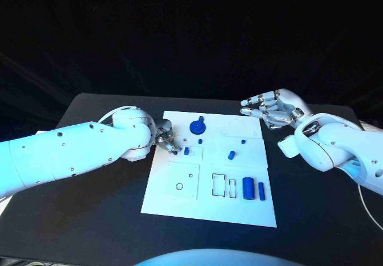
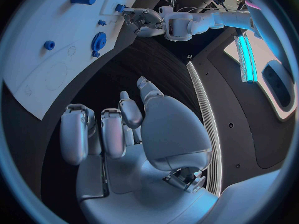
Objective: Assemble the parts on the task board
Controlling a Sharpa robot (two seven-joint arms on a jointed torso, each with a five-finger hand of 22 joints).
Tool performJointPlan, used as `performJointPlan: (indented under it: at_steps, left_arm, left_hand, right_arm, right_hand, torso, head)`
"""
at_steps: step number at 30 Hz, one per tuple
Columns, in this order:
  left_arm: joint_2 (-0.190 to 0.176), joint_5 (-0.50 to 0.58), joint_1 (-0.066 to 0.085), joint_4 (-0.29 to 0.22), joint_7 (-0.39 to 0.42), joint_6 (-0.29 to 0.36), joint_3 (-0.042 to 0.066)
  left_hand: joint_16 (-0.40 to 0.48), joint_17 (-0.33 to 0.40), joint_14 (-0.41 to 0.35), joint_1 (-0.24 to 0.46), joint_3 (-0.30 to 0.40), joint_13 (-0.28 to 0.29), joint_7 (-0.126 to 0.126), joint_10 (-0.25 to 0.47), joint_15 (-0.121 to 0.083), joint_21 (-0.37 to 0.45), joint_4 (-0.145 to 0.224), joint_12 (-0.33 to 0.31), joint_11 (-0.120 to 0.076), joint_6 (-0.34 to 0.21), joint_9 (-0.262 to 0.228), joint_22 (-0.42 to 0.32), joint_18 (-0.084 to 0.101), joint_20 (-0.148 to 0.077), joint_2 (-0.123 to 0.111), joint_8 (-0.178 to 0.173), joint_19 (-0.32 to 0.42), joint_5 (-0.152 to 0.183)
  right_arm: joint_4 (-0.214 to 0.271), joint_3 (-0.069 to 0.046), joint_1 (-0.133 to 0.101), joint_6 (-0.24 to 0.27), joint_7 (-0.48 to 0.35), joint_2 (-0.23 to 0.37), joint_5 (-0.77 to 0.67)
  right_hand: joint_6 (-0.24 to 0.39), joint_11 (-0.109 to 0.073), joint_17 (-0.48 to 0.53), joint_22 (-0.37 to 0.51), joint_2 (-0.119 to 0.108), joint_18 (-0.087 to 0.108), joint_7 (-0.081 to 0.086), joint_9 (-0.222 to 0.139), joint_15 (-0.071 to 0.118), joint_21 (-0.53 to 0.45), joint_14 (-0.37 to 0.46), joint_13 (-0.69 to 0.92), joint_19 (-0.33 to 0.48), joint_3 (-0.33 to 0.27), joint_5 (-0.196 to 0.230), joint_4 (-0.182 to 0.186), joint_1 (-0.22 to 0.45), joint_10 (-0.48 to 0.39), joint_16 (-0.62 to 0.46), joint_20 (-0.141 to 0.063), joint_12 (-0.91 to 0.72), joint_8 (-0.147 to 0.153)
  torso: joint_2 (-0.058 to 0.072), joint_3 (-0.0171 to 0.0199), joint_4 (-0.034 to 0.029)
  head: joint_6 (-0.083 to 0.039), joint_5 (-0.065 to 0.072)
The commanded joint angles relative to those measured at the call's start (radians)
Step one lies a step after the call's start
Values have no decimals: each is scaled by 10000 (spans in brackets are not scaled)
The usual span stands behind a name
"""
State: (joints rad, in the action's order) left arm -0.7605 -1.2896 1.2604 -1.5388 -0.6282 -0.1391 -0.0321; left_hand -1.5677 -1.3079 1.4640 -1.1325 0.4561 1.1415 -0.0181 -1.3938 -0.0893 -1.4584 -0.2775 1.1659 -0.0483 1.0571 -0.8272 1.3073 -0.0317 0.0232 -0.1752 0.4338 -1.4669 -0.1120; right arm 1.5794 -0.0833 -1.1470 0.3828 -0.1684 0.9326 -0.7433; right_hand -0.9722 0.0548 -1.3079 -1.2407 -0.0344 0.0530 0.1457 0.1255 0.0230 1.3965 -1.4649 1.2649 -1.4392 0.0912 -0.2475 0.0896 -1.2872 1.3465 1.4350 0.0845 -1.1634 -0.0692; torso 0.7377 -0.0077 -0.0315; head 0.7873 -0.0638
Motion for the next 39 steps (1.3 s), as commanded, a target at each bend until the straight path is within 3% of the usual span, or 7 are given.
performJointPlan:
  at_steps: [1,7,22,39]
  left_arm:
    - [30,41,-4,17,-102,-166,-3]
    - [41,41,-4,46,-139,-166,-2]
    - [43,83,-4,86,-215,-87,-1]
    - [3,269,-4,63,-268,167,3]
  left_hand:
    - [-31,-2629,1068,91,-105,6,8,-59,-62,-46,-21,43,11,72,17,1440,-18,-58,-24,-13,-400,-50]
    - [-31,-2629,1068,211,-236,9,20,-73,-69,-59,-105,47,1,131,13,1459,-14,-66,-44,9,-410,-64]
    - [-31,-2629,1068,1267,-1023,-44,99,-105,-122,-121,-172,6,-60,313,-80,1557,9,-116,-82,213,-462,-82]
    - [-31,-2629,1068,1529,-1141,-18,119,-132,-137,-158,-177,37,-79,329,-106,1604,21,-130,-55,264,-488,-96]
  right_arm:
    - [19,-2,1,-62,13,0,-53]
    - [16,-2,0,-72,10,-4,-53]
    - [-22,-2,0,-113,-18,-46,-47]
    - [-52,-2,1,-126,-6,-58,-47]
  right_hand:
    - [-49,16,-429,9,28,136,-2,-16,-14,-44,-570,-17,53,-38,32,-27,32,-51,-62,-35,45,-13]
    - [-49,16,-429,9,28,136,-2,-16,-14,-44,-570,-17,53,-38,32,-27,32,-51,-62,-35,45,-13]
    - [-50,17,-437,2,27,134,-2,-17,-14,-43,-574,-16,47,-60,3,-4,70,-45,-61,-36,37,-12]
    - [-50,17,-437,2,27,134,-2,-17,-14,-43,-574,-16,47,-60,3,-4,70,-45,-61,-36,37,-12]
  torso:
    - [-2,-1,-7]
    - [-1,-4,-2]
    - [-1,-4,4]
    - [4,-4,-4]
  head:
    - [6,-2]
    - [21,2]
    - [36,3]
    - [43,8]
